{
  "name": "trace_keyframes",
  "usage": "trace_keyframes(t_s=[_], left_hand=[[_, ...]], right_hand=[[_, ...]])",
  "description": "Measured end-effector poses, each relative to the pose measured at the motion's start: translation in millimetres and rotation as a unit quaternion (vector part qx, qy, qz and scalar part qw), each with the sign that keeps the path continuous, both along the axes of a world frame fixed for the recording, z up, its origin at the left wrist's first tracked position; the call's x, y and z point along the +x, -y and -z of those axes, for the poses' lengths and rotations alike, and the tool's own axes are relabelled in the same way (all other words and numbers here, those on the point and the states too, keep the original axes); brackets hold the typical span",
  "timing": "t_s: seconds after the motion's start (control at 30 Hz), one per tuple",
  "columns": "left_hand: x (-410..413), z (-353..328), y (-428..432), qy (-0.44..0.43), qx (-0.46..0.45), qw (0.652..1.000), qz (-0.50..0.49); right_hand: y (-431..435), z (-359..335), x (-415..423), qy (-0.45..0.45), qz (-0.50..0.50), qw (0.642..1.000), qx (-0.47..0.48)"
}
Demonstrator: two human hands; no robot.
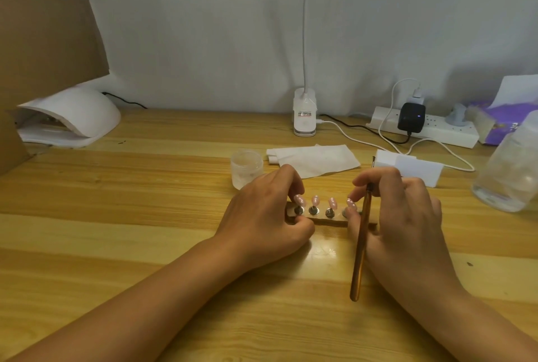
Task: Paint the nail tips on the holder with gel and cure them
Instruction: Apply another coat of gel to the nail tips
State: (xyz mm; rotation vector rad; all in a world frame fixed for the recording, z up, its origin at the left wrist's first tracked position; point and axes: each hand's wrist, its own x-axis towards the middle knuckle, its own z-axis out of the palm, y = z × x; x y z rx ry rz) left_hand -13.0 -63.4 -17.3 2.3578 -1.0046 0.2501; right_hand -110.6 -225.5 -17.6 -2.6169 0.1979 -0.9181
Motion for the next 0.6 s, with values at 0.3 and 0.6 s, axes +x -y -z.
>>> trace_keyframes(t_s=[0.3, 0.6], left_hand=[[-0.6, -0.8, 0.6, -0.005, -0.006, 1.0, -0.013], [-0.7, -2.5, 1.2, -0.031, -0.01, 0.999, -0.024]], right_hand=[[-1.4, -1.8, -2.0, -0.006, -0.004, 1.0, -0.015], [-1.8, -1.4, -1.7, 0.004, -0.015, 1.0, -0.024]])
